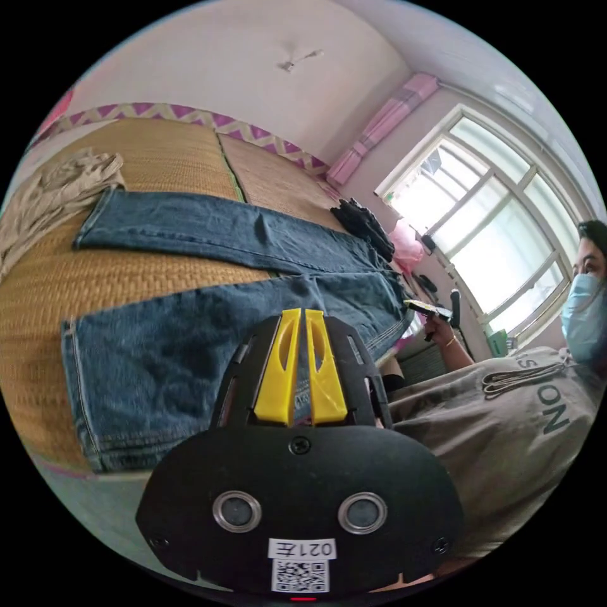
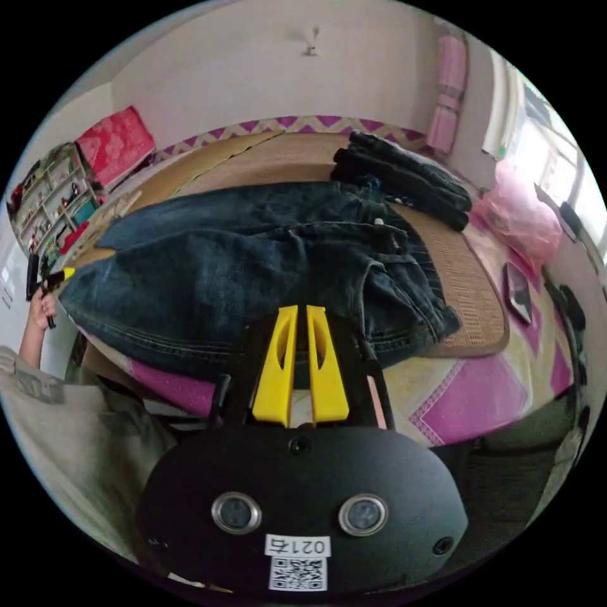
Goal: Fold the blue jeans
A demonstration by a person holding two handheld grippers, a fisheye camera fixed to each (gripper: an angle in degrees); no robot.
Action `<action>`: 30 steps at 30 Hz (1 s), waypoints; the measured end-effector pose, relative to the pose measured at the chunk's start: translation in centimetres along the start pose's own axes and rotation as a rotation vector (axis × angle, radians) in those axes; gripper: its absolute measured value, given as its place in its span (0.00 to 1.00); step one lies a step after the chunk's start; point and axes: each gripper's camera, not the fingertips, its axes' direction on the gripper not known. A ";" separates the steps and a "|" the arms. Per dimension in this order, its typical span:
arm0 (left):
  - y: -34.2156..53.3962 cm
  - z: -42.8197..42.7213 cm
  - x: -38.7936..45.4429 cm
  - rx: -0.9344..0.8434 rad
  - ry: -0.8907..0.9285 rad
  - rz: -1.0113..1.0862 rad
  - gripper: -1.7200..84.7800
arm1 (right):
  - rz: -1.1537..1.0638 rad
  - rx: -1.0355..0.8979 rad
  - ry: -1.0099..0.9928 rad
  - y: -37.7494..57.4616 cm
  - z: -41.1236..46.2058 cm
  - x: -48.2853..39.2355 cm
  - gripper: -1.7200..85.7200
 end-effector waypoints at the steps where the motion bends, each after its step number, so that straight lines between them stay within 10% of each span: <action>1: 2.0 -2.0 -0.7 0.040 -0.017 -0.051 0.05 | 0.050 0.022 0.007 1.0 -0.9 1.3 0.09; 15: 20.6 -14.8 -8.1 0.323 -0.009 -0.452 0.09 | 0.788 0.107 -0.475 20.6 1.2 19.9 0.12; 30: 29.8 -15.2 -13.9 0.422 0.009 -0.663 0.13 | 0.871 0.123 -0.566 27.0 6.9 23.5 0.11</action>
